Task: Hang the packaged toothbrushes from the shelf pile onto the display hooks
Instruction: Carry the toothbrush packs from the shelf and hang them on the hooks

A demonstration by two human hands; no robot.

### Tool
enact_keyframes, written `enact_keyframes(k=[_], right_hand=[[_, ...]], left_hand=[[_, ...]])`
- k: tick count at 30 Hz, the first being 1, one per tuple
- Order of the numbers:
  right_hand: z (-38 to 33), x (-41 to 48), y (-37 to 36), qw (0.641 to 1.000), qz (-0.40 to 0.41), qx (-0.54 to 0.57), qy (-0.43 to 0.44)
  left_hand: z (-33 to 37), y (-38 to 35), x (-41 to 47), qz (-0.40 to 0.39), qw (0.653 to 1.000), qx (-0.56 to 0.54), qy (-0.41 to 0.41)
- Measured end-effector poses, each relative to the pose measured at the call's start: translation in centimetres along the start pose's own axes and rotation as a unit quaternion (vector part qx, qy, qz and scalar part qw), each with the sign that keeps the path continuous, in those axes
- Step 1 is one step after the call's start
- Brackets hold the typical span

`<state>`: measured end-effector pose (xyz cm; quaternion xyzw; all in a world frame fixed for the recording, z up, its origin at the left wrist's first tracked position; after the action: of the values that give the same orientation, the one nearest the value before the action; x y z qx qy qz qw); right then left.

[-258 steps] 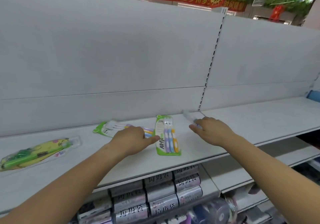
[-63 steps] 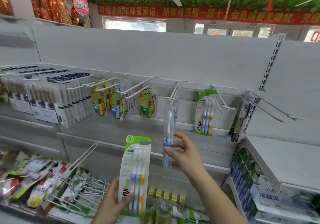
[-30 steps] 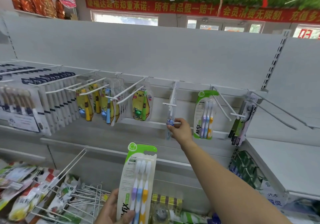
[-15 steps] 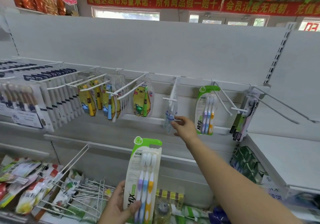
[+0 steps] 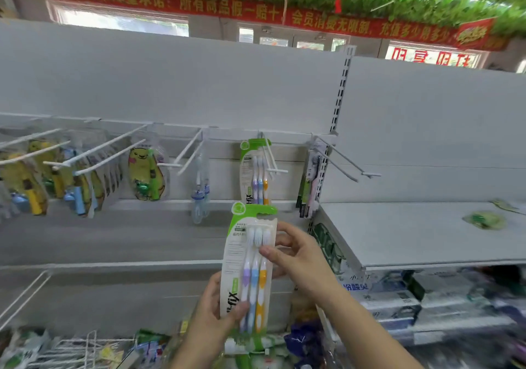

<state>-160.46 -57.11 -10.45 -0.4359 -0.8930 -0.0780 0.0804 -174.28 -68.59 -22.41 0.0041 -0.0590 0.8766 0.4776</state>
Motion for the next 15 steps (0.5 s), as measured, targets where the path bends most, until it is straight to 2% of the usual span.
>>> enact_keyframes(k=[6, 15], right_hand=[[-1.8, 0.0, 3.3, 0.998, 0.007, -0.037, 0.04], [-3.3, 1.0, 2.5, 0.997, -0.015, -0.012, 0.07]], left_hand=[[1.4, -3.8, 0.4, 0.012, 1.0, 0.0, -0.025], [4.3, -3.4, -0.5, 0.038, 0.999, 0.008, -0.023]])
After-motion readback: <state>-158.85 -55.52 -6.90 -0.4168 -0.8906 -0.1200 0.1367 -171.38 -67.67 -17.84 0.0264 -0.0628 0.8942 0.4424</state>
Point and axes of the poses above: each hand's wrist, its own x-axis towards the middle knuckle, its own y-axis out of the back of the hand, z = x × y, the point moved 4 cm from there along x, towards the middle knuckle, and after that the axes turned 4 degrees about z, right-handed, at the moved point
